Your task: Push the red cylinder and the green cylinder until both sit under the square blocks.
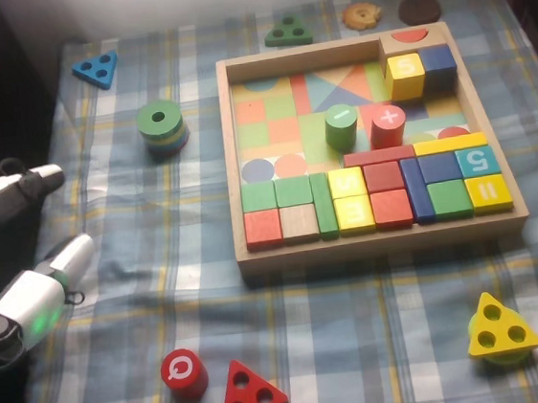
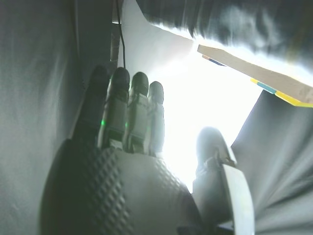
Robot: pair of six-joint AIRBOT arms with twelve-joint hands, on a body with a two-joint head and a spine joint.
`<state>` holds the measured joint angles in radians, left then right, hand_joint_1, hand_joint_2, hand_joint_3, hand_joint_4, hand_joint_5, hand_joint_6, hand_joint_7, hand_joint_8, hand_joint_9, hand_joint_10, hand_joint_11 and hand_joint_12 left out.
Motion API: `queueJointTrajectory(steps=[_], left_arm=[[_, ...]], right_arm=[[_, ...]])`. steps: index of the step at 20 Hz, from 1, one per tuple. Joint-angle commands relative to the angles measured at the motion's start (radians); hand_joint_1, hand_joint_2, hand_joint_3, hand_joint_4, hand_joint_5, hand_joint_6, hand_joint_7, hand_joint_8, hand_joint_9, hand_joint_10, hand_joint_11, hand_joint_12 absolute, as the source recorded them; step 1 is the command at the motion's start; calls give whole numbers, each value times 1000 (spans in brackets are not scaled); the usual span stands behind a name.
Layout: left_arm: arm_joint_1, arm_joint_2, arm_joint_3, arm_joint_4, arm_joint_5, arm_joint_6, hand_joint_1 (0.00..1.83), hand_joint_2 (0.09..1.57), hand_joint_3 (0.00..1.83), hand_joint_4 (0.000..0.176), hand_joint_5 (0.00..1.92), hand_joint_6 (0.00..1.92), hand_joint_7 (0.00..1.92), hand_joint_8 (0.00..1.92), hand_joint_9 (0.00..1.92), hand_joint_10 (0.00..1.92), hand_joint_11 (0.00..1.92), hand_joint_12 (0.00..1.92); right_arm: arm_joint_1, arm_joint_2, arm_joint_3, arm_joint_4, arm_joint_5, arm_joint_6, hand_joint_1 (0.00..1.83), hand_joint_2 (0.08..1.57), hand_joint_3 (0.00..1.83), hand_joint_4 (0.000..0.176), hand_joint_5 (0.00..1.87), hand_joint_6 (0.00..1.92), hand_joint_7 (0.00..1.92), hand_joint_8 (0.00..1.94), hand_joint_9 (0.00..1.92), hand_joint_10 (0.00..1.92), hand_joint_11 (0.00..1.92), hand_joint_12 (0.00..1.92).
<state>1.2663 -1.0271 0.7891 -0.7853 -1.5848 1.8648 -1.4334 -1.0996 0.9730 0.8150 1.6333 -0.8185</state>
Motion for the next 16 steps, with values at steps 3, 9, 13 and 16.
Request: queueJointTrajectory(steps=[3,9,13,16], left_arm=[[-11,4,5,55,-107,-5,798,1275,8,44,638,0,573,0,520,33,0,519],[-32,14,4,80,-88,-4,672,1265,0,33,627,1,484,0,400,0,0,356],[-32,14,5,80,-74,-4,532,1264,1,45,583,0,453,0,318,0,0,300],[-33,14,7,84,-60,-4,421,1255,0,68,530,0,375,1,211,1,0,22]], right_arm=[[-6,29,1,-69,130,13,0,1247,0,0,457,0,412,0,339,0,233,145],[-14,148,-14,-237,52,14,0,1162,0,44,405,0,368,0,235,0,109,33],[67,218,55,-458,-124,154,0,1011,0,116,290,0,6,0,0,0,0,0],[169,219,127,-628,-287,259,0,978,0,118,304,0,28,5,0,0,0,0]])
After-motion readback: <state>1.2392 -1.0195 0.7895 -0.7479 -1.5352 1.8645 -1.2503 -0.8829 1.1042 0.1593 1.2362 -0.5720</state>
